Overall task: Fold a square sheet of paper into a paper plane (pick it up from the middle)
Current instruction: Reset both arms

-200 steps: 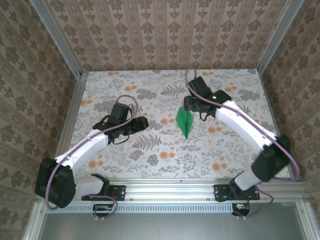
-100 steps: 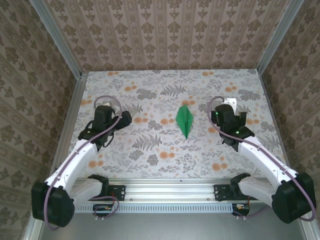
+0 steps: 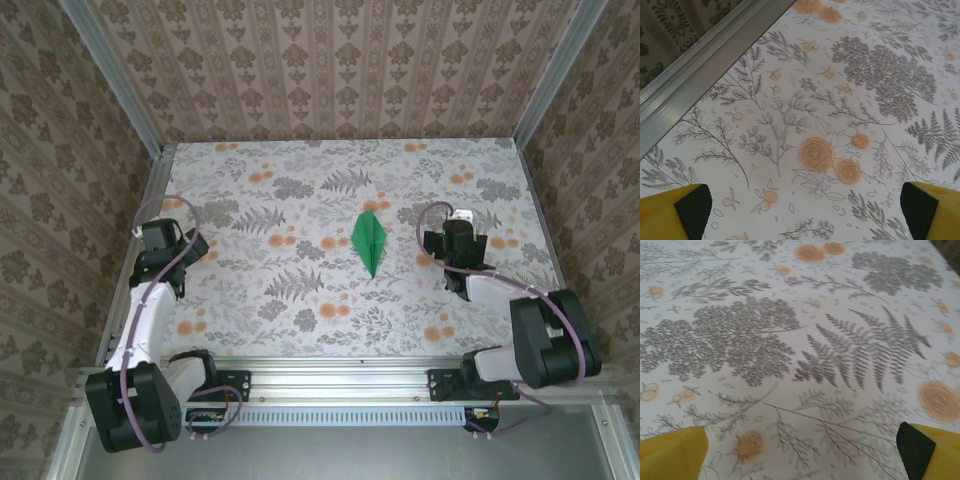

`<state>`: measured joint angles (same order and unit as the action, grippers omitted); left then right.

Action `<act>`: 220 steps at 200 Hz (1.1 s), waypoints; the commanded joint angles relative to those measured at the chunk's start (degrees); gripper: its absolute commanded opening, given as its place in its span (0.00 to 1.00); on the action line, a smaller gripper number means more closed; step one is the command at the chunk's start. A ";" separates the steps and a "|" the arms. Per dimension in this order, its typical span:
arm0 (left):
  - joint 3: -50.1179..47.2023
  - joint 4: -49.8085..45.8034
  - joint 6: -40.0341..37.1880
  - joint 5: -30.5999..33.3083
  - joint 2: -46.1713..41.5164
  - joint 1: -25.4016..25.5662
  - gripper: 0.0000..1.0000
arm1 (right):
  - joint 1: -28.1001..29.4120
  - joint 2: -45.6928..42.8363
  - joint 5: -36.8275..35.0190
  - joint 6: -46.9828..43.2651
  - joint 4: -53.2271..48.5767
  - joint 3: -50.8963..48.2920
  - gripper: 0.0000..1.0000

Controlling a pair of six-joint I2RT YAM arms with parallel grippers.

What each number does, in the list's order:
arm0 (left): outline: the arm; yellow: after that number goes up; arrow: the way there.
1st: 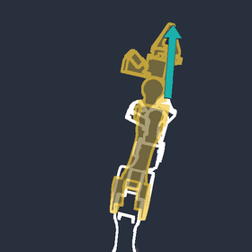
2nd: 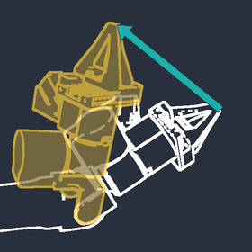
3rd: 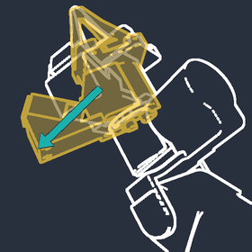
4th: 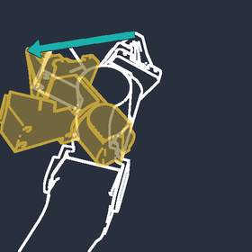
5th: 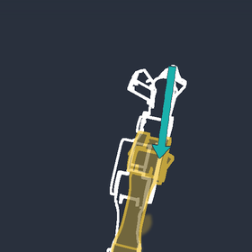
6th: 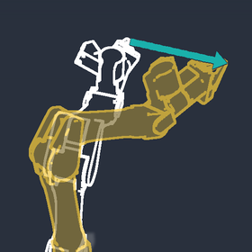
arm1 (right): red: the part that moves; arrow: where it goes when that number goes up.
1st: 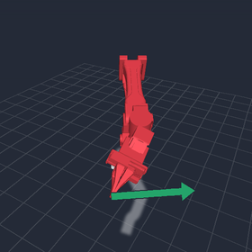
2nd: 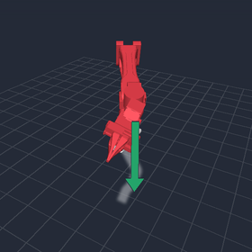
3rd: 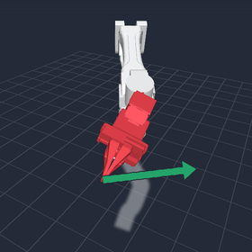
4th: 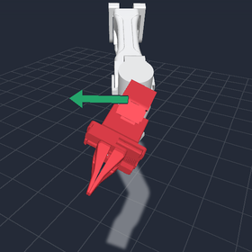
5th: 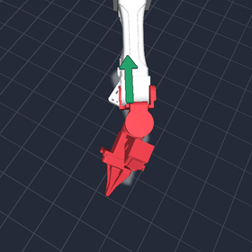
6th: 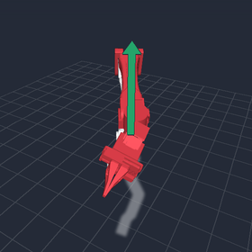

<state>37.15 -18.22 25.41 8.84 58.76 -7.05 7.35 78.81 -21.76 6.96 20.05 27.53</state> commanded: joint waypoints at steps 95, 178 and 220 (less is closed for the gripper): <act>-5.81 16.99 -12.51 0.88 -0.62 0.24 1.00 | -5.61 10.46 14.44 -5.00 40.37 -8.65 1.00; -13.52 48.29 -26.34 -6.87 13.17 4.56 1.00 | -5.25 10.06 8.95 -3.38 36.06 -6.63 1.00; -7.67 51.07 -25.96 -14.66 23.71 4.21 1.00 | -5.16 10.05 9.27 -3.57 35.94 -6.61 1.00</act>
<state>25.98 25.30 1.15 1.02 79.37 -2.68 1.76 89.12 -11.64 3.14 53.91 19.92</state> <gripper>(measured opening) 0.999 0.999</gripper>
